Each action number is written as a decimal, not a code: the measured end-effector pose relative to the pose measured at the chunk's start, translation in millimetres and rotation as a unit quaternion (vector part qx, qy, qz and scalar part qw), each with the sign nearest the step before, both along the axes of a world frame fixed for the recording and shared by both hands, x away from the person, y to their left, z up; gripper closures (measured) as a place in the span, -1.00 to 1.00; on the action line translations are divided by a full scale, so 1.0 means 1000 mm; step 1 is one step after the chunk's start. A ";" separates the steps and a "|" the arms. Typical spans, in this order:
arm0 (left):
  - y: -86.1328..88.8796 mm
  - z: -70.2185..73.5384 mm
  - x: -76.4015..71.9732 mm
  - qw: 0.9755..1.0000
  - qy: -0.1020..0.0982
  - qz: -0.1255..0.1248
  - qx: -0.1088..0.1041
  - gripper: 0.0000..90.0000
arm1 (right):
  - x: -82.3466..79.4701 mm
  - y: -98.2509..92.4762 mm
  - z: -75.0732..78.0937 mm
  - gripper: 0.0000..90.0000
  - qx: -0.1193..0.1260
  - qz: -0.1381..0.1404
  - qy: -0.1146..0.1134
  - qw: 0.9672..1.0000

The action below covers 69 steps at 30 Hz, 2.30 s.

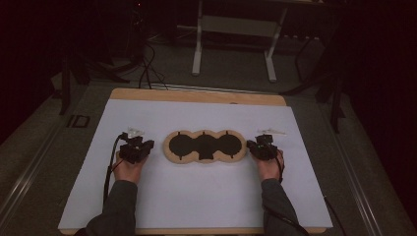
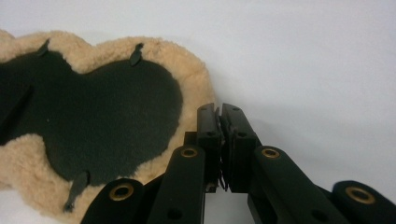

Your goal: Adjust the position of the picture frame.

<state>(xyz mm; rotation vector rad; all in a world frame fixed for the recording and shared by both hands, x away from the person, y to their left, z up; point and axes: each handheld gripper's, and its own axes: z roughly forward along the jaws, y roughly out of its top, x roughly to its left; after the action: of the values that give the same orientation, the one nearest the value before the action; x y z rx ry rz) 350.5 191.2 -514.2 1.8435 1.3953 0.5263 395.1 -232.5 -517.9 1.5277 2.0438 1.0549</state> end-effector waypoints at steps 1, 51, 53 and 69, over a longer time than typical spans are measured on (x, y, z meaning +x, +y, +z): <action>-0.002 -0.001 0.003 1.000 0.002 -0.002 0.003 0.92 | 0.001 0.000 0.000 0.92 0.006 -0.001 0.001 1.000; -0.028 -0.023 0.024 0.998 0.048 -0.029 0.018 1.00 | 0.025 -0.001 -0.004 0.70 0.101 -0.021 0.062 0.993; -0.028 -0.023 0.023 0.998 0.048 -0.029 0.021 1.00 | 0.025 0.000 -0.004 0.72 0.097 -0.020 0.062 0.993; -0.031 -0.023 0.015 0.998 0.044 -0.027 0.021 1.00 | 0.019 -0.001 -0.002 0.74 0.090 -0.020 0.067 0.993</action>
<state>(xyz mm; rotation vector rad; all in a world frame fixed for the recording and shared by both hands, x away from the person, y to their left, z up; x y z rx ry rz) 365.9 160.7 -537.6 1.9530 1.3980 0.4538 414.4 -233.3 -520.3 1.7651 2.0435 1.1786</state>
